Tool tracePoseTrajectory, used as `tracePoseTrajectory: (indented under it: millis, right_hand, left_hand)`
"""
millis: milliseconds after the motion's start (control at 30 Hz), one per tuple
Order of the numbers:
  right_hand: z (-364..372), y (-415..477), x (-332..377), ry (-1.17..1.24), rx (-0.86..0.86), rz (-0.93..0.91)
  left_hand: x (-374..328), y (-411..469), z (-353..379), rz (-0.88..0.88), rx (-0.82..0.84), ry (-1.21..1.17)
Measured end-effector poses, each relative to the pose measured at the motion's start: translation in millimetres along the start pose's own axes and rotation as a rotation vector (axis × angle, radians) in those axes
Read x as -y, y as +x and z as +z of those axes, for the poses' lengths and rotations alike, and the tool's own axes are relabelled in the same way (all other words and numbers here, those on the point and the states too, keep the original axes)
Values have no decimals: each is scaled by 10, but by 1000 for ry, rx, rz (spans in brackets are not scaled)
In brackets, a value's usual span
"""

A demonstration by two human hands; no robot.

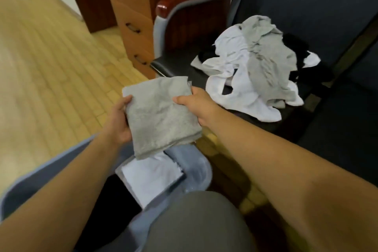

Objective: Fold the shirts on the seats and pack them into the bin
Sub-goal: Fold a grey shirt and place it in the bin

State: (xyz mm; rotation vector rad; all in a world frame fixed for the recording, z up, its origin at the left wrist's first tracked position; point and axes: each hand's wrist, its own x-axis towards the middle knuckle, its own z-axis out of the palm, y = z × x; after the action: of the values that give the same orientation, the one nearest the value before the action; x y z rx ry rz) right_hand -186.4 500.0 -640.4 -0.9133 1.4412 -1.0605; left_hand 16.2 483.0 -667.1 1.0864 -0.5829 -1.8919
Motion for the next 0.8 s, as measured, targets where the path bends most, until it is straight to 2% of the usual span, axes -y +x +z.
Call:
tracePoseTrajectory:
  millis: [133, 300, 500, 600, 700, 800]
  right_hand:
    - [527, 291, -612, -162, 67, 93]
    - [774, 551, -1467, -492, 165, 232]
    - [848, 737, -1919, -790, 148, 195]
    - [874, 757, -1920, -960, 175, 153]
    - [863, 741, -1769, -918, 205, 118]
    - [823, 729, -1311, -829, 181, 44]
  left_hand:
    - [344, 28, -759, -72, -151, -73]
    - [968, 156, -1403, -160, -315, -91]
    - [1545, 468, -1833, -228, -448, -101]
    - [1613, 620, -1943, -261, -579, 198]
    - [1397, 688, -1880, -96, -581, 584]
    - [946, 772, -1640, 6, -541, 647]
